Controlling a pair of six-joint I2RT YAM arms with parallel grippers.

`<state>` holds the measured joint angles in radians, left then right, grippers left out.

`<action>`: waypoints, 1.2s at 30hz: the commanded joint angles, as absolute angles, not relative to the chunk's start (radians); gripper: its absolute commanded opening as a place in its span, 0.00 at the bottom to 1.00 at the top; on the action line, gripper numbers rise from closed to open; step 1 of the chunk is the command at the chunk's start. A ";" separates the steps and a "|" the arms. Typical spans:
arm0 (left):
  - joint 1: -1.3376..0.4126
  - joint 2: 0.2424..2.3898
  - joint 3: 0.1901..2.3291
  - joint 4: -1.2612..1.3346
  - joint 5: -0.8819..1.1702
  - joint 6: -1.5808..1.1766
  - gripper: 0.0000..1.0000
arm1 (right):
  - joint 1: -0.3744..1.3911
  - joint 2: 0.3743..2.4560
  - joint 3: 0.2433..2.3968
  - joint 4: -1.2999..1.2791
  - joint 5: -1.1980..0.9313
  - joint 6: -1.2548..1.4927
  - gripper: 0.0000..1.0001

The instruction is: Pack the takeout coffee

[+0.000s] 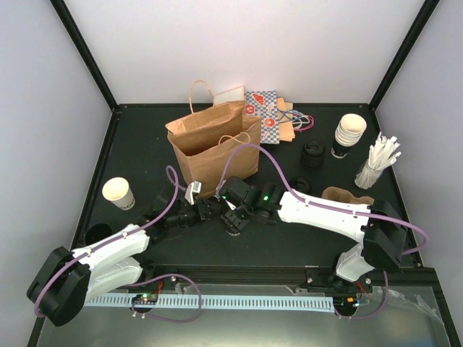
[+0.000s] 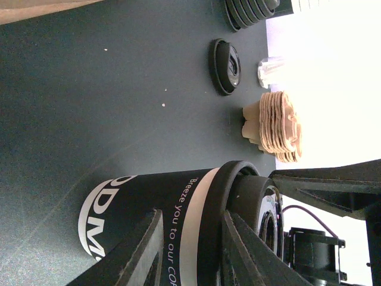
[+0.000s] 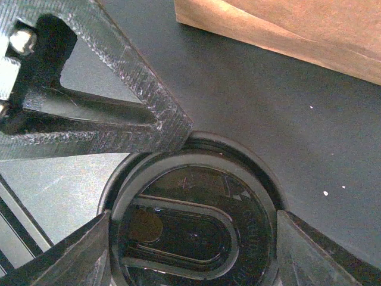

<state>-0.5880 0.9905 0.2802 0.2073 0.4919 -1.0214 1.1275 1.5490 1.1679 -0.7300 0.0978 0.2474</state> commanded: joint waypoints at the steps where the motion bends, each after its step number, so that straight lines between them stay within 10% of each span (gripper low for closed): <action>1: -0.604 1.017 0.279 0.166 0.508 -0.990 0.29 | 1.139 1.662 1.084 -0.973 -0.035 0.263 0.61; 36: -0.642 0.807 0.205 0.001 0.569 -1.007 0.39 | 1.175 1.735 1.073 -0.954 0.010 0.307 0.60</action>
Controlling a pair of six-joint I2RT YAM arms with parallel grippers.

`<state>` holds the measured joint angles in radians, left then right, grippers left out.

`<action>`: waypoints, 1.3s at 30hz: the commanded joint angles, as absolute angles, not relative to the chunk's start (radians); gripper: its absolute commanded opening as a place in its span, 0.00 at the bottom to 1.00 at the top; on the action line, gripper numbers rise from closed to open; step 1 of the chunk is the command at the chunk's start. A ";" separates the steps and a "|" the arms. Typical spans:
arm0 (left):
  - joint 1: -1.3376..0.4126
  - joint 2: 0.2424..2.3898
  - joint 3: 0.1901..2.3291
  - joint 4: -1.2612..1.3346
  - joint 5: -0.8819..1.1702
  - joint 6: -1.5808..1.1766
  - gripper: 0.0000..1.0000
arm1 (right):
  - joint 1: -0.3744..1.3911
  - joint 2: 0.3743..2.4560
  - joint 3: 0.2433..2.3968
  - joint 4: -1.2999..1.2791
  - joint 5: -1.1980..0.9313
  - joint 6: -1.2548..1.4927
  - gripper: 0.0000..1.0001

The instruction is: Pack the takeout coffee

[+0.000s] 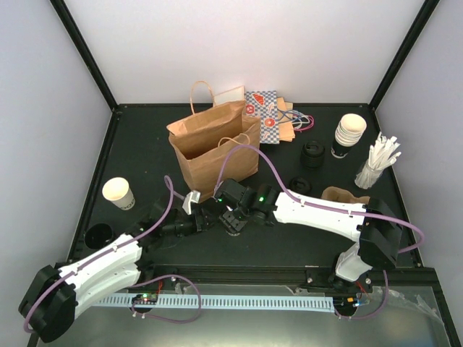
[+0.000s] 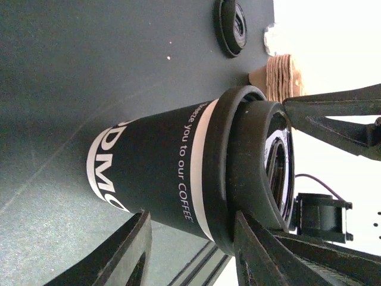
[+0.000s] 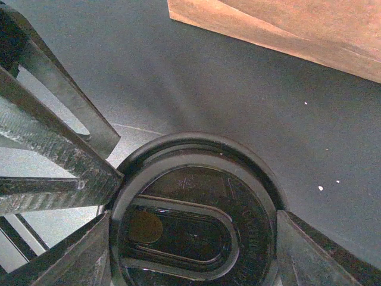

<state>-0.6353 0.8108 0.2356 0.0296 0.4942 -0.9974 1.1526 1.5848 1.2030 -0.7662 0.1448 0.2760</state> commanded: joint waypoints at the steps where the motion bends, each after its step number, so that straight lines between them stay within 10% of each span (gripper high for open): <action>1: -0.643 0.805 0.200 0.014 0.577 -1.012 0.39 | 1.175 1.735 1.075 -0.953 0.008 0.307 0.60; 28: -0.735 0.950 0.237 -0.046 0.510 -0.985 0.33 | 1.173 1.727 1.062 -0.913 -0.010 0.331 0.60; 39: -0.733 0.705 0.525 -0.607 0.265 -0.812 0.52 | 1.159 1.669 1.069 -0.953 0.098 0.353 0.59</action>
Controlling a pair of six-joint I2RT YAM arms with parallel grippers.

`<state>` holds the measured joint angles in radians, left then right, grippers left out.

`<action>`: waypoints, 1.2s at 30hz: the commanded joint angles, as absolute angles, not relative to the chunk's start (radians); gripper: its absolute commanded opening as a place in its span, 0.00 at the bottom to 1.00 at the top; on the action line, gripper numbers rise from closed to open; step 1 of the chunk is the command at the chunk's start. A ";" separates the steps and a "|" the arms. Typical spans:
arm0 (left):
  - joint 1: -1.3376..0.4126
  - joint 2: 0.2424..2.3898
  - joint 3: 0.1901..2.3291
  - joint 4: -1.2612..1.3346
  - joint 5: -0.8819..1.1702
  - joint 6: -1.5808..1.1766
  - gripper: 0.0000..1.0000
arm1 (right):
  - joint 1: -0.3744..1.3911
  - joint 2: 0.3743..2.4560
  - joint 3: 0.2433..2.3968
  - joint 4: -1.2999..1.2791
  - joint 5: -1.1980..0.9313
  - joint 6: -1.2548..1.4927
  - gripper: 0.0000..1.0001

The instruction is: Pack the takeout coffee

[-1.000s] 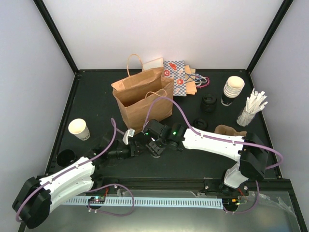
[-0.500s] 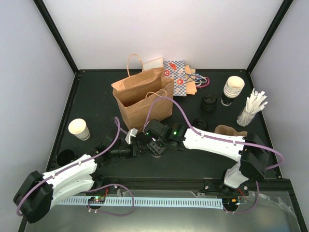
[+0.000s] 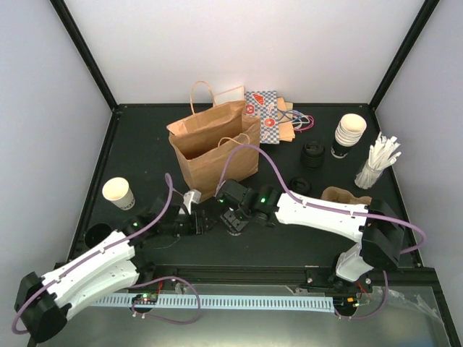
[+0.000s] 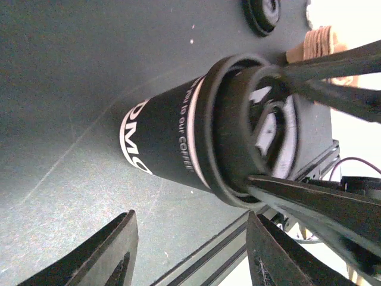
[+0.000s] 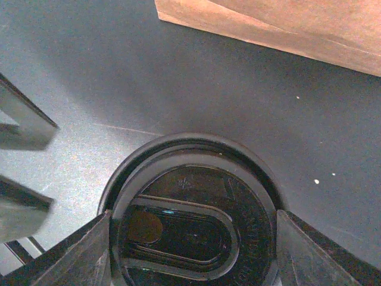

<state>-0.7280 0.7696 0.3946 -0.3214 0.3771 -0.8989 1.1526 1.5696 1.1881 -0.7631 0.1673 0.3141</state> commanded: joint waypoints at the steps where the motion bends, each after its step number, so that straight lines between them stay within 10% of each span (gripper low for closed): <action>1: -0.734 0.687 0.563 -0.656 0.242 -0.804 0.53 | 1.157 1.662 1.071 -0.957 0.111 0.354 0.59; 27: -0.679 0.800 1.468 -1.194 -0.303 -0.454 0.70 | 1.147 1.297 1.445 -1.219 0.228 0.346 0.60; 36: -0.265 1.067 1.587 -1.059 0.201 -0.210 0.77 | 1.147 1.319 1.940 -1.260 0.219 0.237 0.59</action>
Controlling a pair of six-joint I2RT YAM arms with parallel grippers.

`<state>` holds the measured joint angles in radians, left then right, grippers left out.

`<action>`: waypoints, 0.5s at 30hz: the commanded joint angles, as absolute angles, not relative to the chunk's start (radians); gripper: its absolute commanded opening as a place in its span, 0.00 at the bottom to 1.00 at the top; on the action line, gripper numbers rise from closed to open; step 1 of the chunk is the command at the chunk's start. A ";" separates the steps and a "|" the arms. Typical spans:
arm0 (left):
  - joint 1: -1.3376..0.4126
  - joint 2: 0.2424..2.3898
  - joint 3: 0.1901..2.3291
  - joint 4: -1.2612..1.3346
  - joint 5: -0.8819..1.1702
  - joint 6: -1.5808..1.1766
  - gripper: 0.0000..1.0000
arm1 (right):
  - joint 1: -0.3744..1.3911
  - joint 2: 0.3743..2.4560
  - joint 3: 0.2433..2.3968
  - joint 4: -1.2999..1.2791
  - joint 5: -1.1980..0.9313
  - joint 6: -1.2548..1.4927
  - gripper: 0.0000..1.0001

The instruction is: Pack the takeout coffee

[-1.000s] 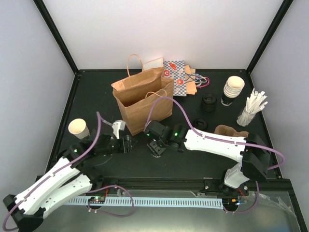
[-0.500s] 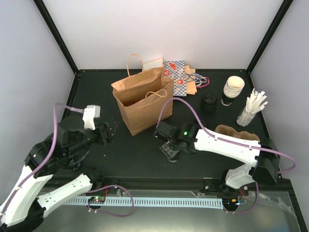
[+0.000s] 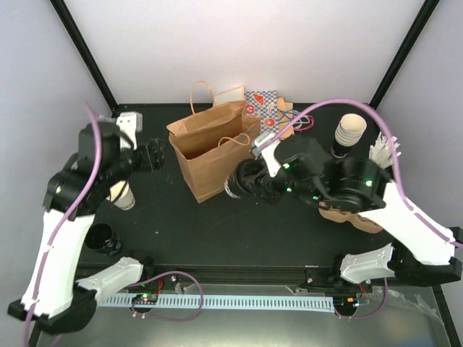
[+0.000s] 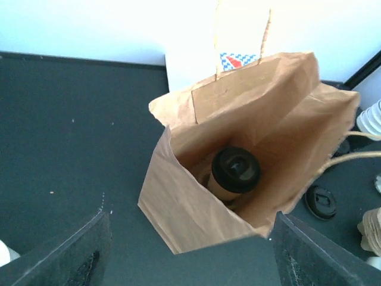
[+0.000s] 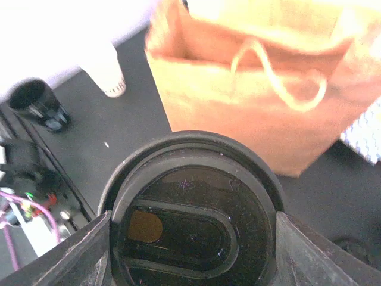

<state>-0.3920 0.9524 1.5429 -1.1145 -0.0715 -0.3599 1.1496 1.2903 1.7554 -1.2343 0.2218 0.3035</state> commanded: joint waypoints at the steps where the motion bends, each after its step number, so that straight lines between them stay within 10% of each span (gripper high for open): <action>1: -0.252 1.098 1.598 -1.049 0.221 -0.180 0.79 | 1.147 1.335 2.028 -1.258 0.194 0.224 0.59; 15: -0.179 1.428 1.772 -1.010 0.321 0.068 0.95 | 1.116 1.485 2.273 -0.975 0.465 0.132 0.59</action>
<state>-0.1890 1.3716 1.6890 -1.0298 0.3191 -0.0433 1.1366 1.4399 2.3077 -1.0920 0.2920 0.1802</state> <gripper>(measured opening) 0.949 0.696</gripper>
